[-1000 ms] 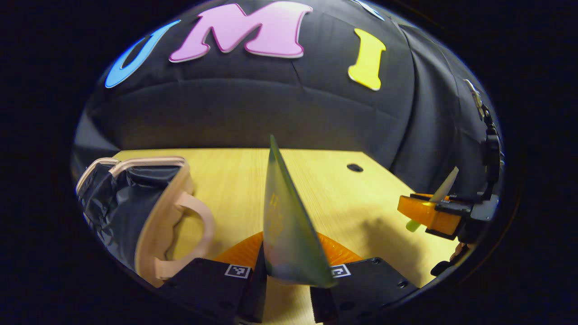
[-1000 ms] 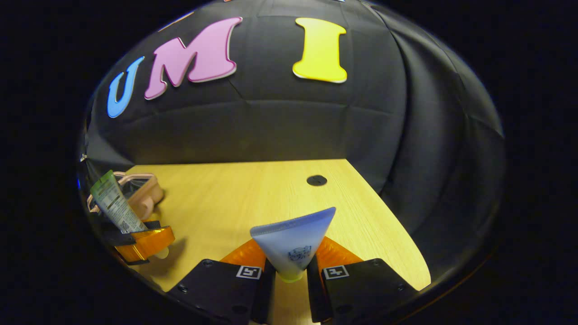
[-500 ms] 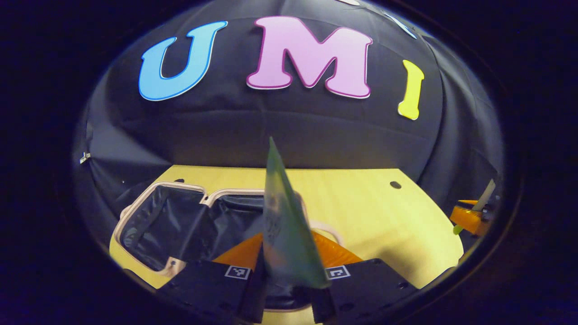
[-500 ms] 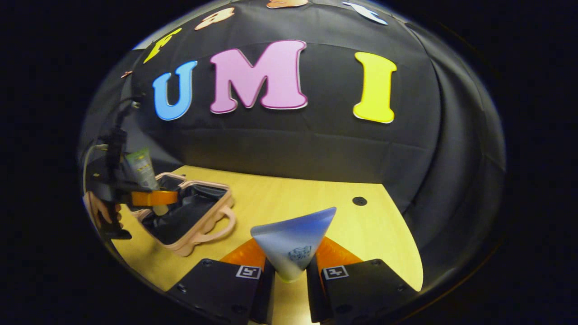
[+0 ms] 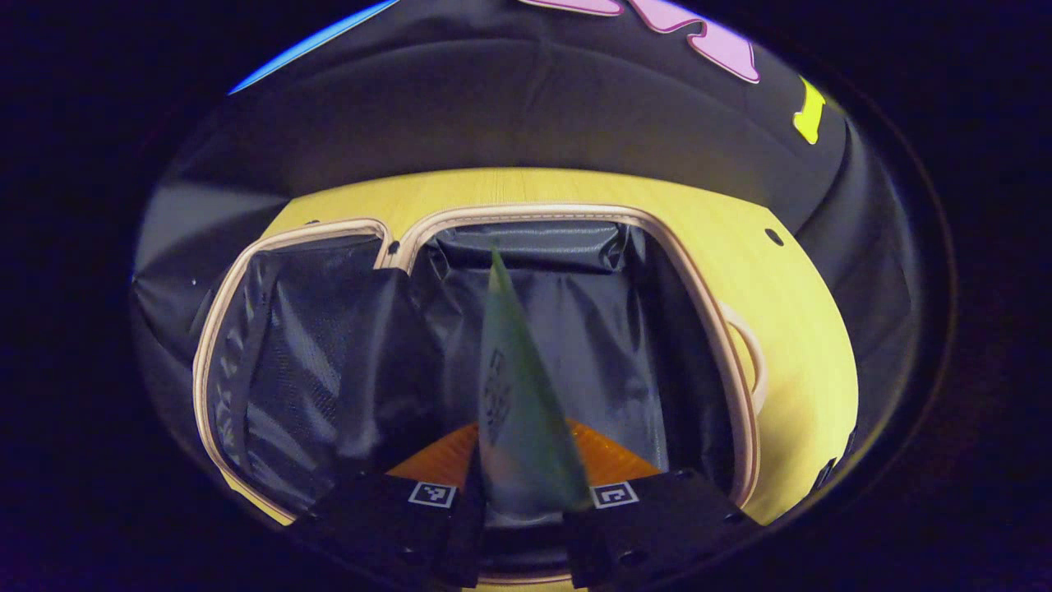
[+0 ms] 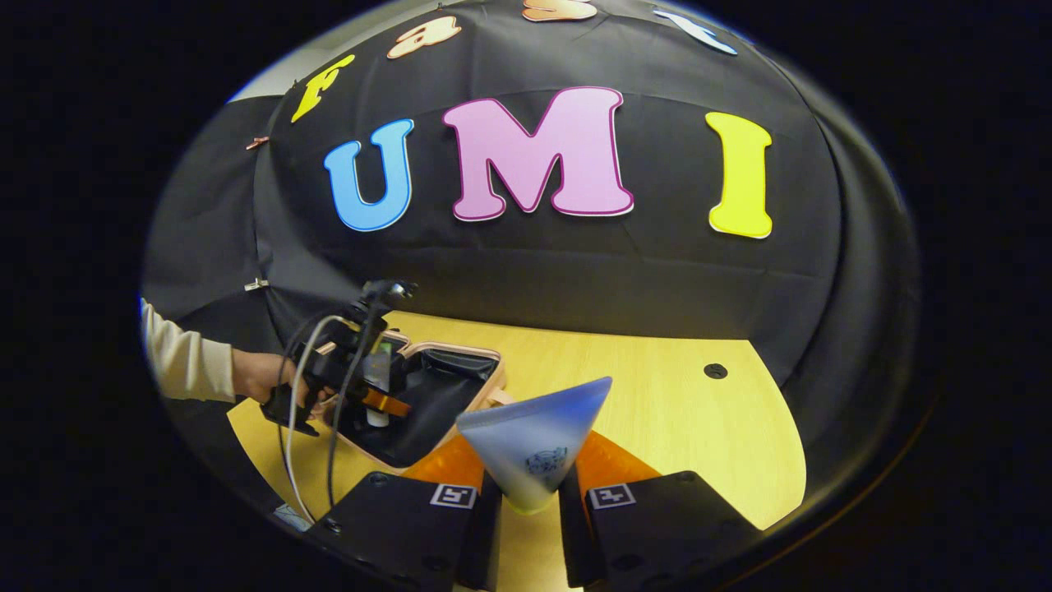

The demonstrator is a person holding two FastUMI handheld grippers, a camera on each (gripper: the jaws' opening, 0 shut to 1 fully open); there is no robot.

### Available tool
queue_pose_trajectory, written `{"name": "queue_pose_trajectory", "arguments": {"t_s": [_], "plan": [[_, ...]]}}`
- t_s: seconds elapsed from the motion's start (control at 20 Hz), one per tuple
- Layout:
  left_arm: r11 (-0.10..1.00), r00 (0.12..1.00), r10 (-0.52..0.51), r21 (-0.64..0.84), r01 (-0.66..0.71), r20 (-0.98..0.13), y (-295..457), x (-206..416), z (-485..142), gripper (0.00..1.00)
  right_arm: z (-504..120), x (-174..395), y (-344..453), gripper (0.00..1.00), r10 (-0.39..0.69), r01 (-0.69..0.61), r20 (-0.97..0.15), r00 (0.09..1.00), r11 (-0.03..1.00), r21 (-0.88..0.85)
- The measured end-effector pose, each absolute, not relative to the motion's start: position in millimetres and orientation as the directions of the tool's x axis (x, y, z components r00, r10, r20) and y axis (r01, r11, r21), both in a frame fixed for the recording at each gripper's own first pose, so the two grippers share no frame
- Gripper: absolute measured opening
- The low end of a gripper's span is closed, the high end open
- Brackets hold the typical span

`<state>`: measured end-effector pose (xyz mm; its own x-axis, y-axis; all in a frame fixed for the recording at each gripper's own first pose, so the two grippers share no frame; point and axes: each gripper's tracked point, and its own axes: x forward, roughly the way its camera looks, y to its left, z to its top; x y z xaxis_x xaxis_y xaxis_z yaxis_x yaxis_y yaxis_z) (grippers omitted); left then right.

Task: First open the suitcase, pack the skin care products into it, and then close the suitcase.

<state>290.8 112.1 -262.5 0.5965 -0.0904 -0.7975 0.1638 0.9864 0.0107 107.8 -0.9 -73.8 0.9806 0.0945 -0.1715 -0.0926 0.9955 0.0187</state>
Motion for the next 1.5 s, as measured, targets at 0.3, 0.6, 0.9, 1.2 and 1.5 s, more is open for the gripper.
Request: {"name": "queue_pose_trajectory", "arguments": {"t_s": [0.3,0.6,0.9,1.2,1.5], "plan": [[0.990,0.532,-0.067,0.012,0.143,-0.844,118,292,-278,0.47,-55,115,27,0.35,0.115,-0.112,-0.154,0.981,0.993,0.024],[0.993,0.727,-0.098,-0.016,0.119,-0.679,131,286,-207,0.85,-52,133,63,0.31,0.146,-0.140,-0.182,0.973,0.989,0.045],[0.999,0.865,0.044,0.048,-0.022,-0.499,225,225,-123,0.97,-80,178,126,0.34,0.193,-0.176,-0.289,0.938,0.981,0.084],[0.995,0.893,0.043,-0.062,-0.079,-0.447,276,157,-101,0.97,-161,243,177,0.34,0.178,-0.141,-0.488,0.855,0.984,0.111],[0.965,0.905,-0.019,-0.246,-0.095,-0.425,286,127,-108,0.96,-264,253,186,0.27,0.058,0.013,-0.753,0.655,0.996,0.088]]}}
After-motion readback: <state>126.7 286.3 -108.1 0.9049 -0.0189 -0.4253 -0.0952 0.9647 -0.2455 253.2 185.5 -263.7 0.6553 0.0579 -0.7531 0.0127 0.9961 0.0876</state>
